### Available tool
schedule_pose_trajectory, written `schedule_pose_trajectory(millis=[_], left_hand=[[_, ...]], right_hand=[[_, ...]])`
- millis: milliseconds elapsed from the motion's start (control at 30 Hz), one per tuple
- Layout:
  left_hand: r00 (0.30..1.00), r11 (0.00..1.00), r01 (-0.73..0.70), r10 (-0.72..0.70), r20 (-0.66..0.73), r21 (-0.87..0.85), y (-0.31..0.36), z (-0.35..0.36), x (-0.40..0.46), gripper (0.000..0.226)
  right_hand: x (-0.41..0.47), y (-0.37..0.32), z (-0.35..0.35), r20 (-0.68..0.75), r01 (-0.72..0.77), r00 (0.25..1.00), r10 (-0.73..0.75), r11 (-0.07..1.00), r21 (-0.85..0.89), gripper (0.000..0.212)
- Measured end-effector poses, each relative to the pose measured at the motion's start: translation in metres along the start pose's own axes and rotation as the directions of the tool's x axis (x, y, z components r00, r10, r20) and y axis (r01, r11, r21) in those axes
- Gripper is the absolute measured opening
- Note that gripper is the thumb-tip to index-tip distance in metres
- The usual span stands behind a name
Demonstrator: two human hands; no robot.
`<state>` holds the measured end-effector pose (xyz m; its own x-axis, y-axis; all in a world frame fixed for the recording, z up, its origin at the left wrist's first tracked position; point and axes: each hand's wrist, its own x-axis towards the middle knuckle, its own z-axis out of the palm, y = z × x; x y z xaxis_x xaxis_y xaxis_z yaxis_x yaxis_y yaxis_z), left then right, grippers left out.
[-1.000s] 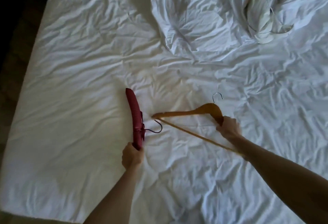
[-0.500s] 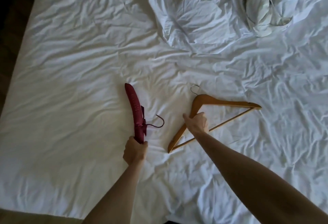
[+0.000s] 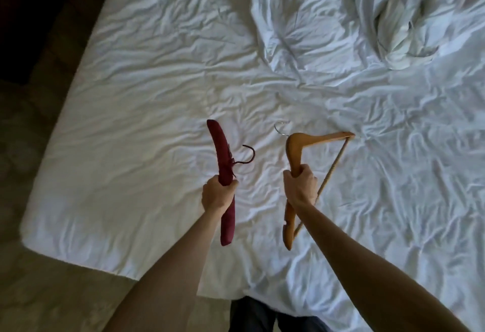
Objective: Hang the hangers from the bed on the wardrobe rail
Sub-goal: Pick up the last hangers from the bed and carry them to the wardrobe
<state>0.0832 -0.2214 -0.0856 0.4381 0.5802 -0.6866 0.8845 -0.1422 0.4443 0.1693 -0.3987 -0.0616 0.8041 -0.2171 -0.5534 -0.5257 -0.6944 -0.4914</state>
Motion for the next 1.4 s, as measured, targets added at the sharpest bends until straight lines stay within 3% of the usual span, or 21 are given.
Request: schedule_pose_trajectory(millis=[267,433,633,733,833,967,1100,1233,1400], left_hand=[[0.989,0.900,0.085,-0.025,0.143,-0.428,0.011,-0.049,-0.131,0.019],[0.986,0.812,0.124,-0.037,0.162,-0.570,-0.012,-0.076,-0.231,0.026],[0.994,0.715,0.094,-0.112,0.019,-0.693,-0.077,-0.099,-0.334,0.022],[0.979,0.653,0.091,-0.196,-0.052,-0.752,-0.119,-0.111,-0.373,0.023],[0.958,0.528,0.087,-0.277,-0.075,-0.845,-0.162,-0.129,-0.413,0.022],[0.925,0.377,0.006,-0.354,-0.138,-0.926,-0.229,-0.162,-0.454,0.022],[0.889,0.255,-0.082,-0.418,-0.187,-0.963,-0.306,-0.200,-0.480,0.018],[0.839,0.230,-0.136,-0.490,-0.235,-0.964,-0.387,-0.250,-0.493,0.021],[0.796,0.231,-0.155,-0.546,-0.260,-0.961,-0.482,-0.325,-0.499,0.026]], right_hand=[[-0.106,-0.004,-0.101,0.133,0.298,0.942,-0.309,0.950,0.097,0.012],[-0.189,-0.001,-0.139,0.274,0.479,0.822,-0.500,0.866,0.145,0.007],[-0.287,0.012,-0.146,0.423,0.606,0.647,-0.635,0.764,0.222,0.017],[-0.336,0.022,-0.134,0.496,0.680,0.541,-0.679,0.700,0.218,0.012],[-0.388,0.030,-0.113,0.577,0.751,0.424,-0.698,0.627,0.206,0.005],[-0.460,0.037,-0.074,0.677,0.838,0.265,-0.686,0.512,0.190,0.031],[-0.535,0.033,-0.024,0.772,0.912,0.096,-0.628,0.367,0.186,0.042],[-0.614,0.024,0.038,0.838,0.920,0.002,-0.545,0.329,0.211,0.037],[-0.714,0.004,0.115,0.865,0.910,-0.050,-0.500,0.334,0.246,0.031]])
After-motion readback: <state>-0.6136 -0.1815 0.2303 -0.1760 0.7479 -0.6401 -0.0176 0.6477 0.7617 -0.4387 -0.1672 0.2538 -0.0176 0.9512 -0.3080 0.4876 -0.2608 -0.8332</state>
